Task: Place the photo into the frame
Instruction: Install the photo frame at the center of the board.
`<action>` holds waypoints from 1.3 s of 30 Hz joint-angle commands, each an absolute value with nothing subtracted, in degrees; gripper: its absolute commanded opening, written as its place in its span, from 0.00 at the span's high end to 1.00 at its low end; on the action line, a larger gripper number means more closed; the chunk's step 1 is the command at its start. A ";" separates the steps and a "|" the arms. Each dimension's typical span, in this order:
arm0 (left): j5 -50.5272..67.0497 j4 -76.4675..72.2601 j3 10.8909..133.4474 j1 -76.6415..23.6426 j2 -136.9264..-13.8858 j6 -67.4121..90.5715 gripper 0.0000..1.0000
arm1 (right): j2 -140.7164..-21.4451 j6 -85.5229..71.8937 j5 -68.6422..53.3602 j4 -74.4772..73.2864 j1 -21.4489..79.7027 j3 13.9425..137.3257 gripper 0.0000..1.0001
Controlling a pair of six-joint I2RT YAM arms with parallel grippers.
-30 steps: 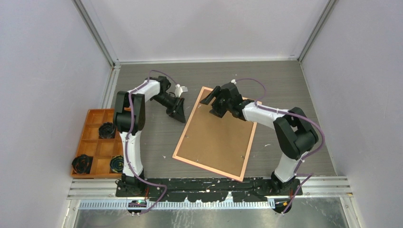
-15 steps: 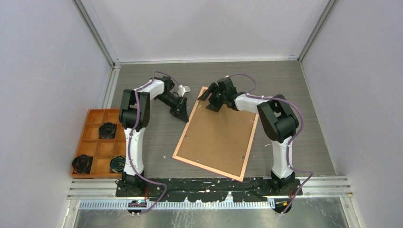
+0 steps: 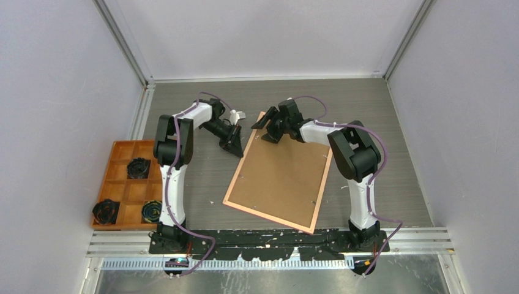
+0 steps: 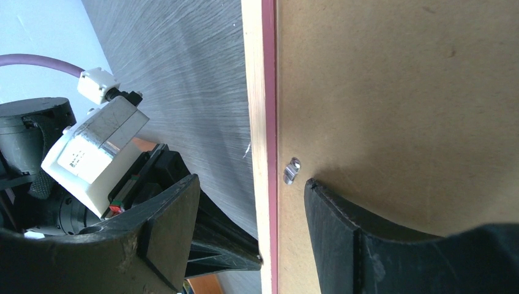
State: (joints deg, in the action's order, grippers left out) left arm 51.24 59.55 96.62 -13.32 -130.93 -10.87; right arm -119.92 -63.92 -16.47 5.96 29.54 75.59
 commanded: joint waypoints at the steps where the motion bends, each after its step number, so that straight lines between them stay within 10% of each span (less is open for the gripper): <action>1: 52.94 58.55 96.55 -14.59 -130.91 -10.62 0.87 | -121.08 -64.60 -17.24 6.65 31.02 78.35 0.32; 39: 51.85 58.38 93.93 -14.59 -129.80 -12.66 0.88 | -122.36 -64.10 -10.23 5.89 31.73 80.12 0.37</action>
